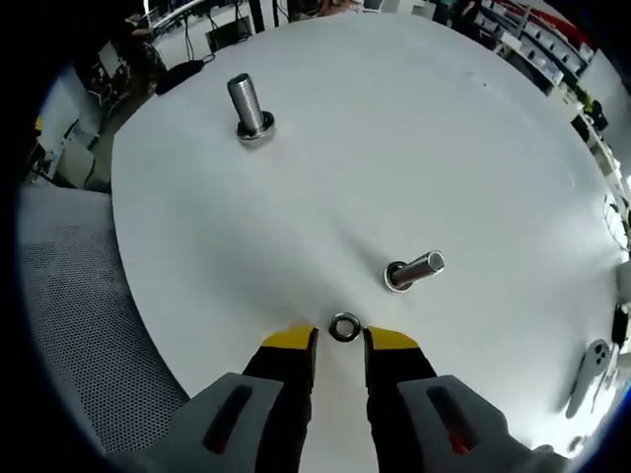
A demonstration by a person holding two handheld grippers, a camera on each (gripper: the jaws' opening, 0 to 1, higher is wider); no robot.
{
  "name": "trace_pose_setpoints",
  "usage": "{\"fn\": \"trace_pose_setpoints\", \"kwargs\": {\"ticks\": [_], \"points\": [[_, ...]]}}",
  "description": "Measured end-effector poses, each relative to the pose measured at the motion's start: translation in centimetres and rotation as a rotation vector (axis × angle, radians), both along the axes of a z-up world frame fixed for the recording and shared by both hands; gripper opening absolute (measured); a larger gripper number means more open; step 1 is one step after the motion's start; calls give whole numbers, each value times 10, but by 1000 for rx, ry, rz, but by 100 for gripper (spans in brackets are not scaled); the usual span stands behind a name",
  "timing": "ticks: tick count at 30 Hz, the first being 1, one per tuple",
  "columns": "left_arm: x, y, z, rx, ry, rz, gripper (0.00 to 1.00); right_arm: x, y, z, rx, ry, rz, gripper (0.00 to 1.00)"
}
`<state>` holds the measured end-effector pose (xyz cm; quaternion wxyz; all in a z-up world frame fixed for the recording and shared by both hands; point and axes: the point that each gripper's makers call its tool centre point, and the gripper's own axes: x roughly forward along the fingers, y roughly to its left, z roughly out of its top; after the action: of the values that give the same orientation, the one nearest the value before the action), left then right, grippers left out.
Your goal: Place the washer onto the threaded stud by aligning its center hole with the stud, sliding it down to the base, and recovering from edge contact or off-axis alignment until the washer reaches the visible bottom stop.
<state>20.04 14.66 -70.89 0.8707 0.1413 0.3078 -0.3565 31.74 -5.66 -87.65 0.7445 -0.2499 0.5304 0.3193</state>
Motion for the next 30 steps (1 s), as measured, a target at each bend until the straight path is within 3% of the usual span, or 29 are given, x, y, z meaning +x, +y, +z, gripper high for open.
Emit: {"fn": "trace_pose_setpoints", "kwargs": {"ticks": [13, 22, 30], "points": [[1, -1, 3, -18, -5, 2, 20, 4, -1, -1, -56, 59, 53, 16], [3, -2, 6, -35, -16, 6, 21, 4, 0, -2, -182, 160, 28, 15], [2, -2, 9, -46, -25, 7, 21, 4, -3, -2, -192, 176, -47, 15]]}}
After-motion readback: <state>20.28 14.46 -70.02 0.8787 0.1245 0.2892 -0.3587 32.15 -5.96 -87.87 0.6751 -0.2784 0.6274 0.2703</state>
